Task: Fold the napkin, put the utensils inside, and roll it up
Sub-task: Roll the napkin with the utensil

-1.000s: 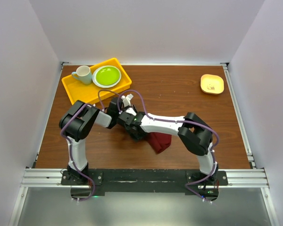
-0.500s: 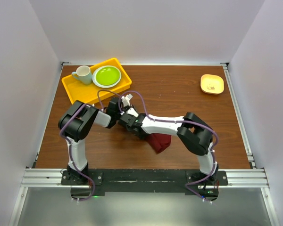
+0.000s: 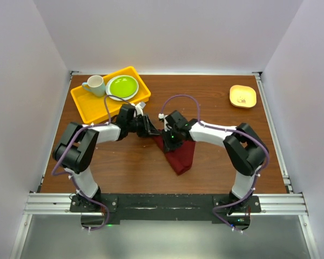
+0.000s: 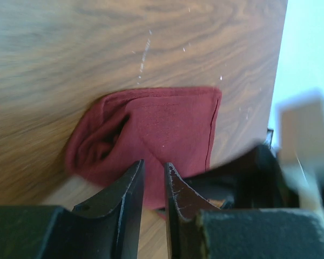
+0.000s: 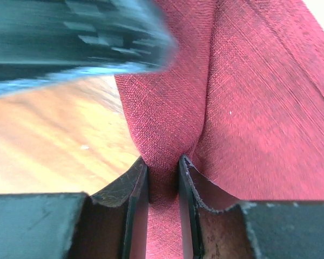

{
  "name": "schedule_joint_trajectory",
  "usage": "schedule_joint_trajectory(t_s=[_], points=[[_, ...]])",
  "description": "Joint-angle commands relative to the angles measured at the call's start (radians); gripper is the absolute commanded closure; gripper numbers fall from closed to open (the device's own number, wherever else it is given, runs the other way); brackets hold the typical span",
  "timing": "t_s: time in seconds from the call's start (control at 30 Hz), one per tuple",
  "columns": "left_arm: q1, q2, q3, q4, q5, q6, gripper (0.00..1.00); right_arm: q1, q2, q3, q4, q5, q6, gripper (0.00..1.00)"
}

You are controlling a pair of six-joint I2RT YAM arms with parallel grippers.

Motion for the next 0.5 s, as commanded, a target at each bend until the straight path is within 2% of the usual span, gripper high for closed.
schedule_joint_trajectory(t_s=[0.0, 0.17, 0.47], points=[[0.017, -0.087, 0.033, -0.112, -0.064, 0.052, 0.73, -0.076, 0.112, -0.103, 0.152, -0.482, 0.045, 0.92], [0.011, -0.063, 0.028, -0.054, -0.006, 0.008, 0.74, -0.142, 0.168, -0.152, 0.253, -0.694, 0.092, 0.91], [-0.027, 0.014, -0.036, 0.078, 0.026, -0.070, 0.78, -0.193, 0.222, -0.187, 0.261, -0.652, 0.089, 0.89]])
